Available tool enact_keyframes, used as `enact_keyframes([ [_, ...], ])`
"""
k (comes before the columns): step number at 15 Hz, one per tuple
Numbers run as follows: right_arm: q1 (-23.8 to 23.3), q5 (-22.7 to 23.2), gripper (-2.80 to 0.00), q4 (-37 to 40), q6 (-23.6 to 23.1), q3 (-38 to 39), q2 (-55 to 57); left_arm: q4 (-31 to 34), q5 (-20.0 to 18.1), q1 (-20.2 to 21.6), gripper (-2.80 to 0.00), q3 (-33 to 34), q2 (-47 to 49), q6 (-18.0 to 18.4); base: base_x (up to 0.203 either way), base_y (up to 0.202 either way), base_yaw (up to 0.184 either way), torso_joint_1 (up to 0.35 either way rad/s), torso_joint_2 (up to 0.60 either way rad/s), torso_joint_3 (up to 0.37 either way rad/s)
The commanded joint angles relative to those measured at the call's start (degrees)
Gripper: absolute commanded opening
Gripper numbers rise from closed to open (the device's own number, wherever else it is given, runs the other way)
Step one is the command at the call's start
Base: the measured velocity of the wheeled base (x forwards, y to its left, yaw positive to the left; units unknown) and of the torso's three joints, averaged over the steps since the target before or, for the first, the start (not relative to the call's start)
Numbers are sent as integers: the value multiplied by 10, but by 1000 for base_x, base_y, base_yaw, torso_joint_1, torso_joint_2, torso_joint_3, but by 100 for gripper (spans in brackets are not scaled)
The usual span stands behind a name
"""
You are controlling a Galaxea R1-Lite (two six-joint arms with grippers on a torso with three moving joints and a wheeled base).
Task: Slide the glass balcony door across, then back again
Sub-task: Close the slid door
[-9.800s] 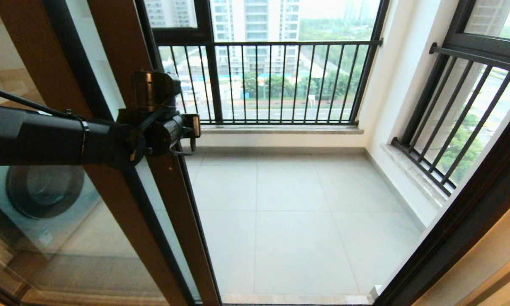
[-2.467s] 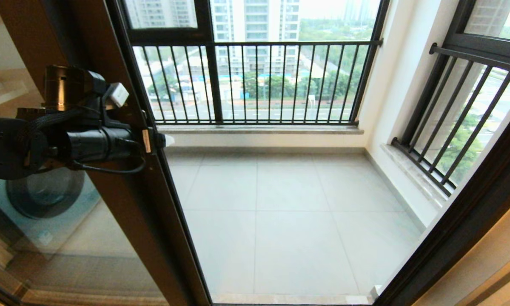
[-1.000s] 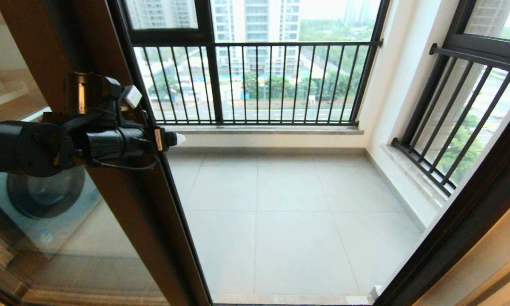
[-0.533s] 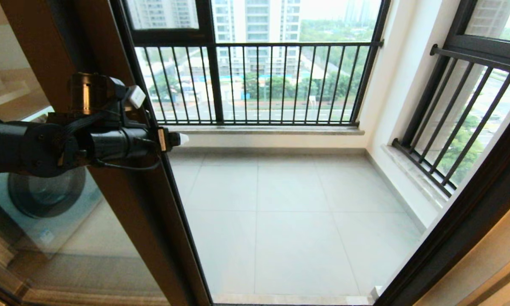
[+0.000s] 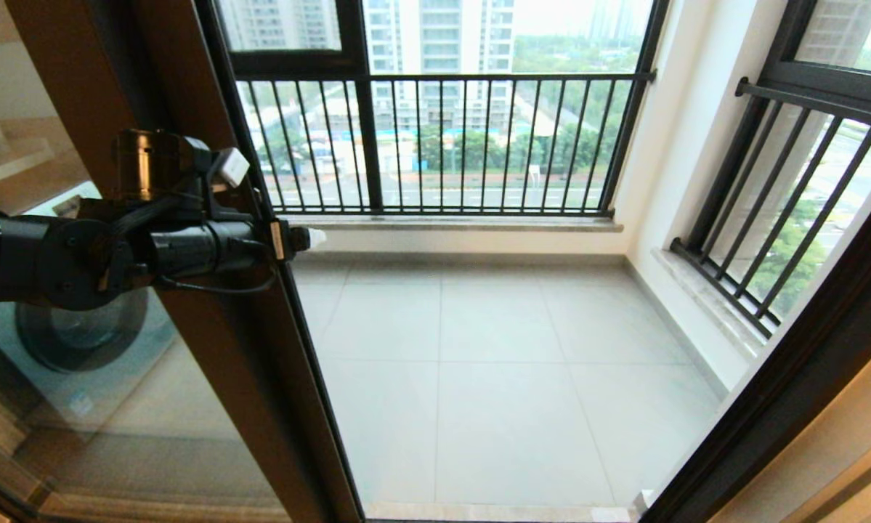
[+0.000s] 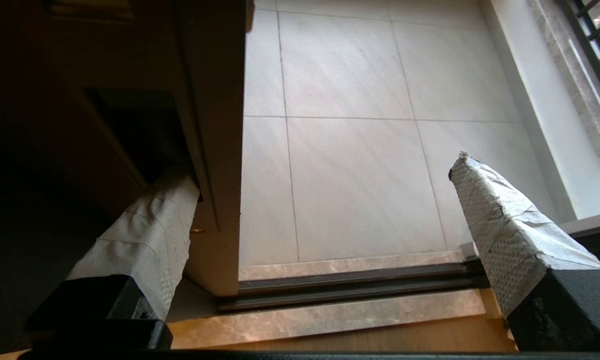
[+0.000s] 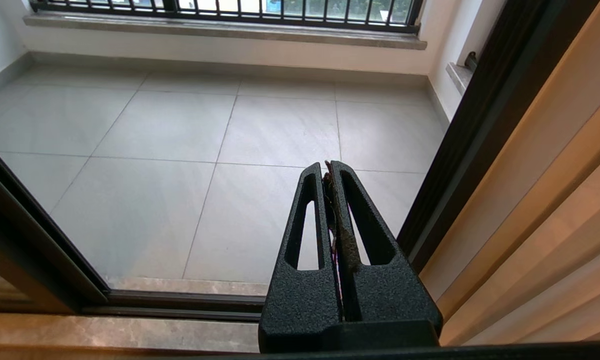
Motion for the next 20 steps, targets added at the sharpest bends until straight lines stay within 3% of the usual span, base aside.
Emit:
enact_keyframes([
  [1,0,0,-280,0,0,0,0,2,-5,-17,0,11,0,-2,0,0,0,0,0,0],
  [14,0,0,-280,0,0,0,0,-1,-4,-41,0,30,-17,-3,0,0,0,0,0,0],
  [18,0,0,-280,0,-1,0,0,-47,-6,-45,0,57,-42,-2,0,0,0,0,0,0],
  [20,0,0,-280,0,0,0,0,-60,-33,-46,0,73,-63,-1,0,0,0,0,0,0],
])
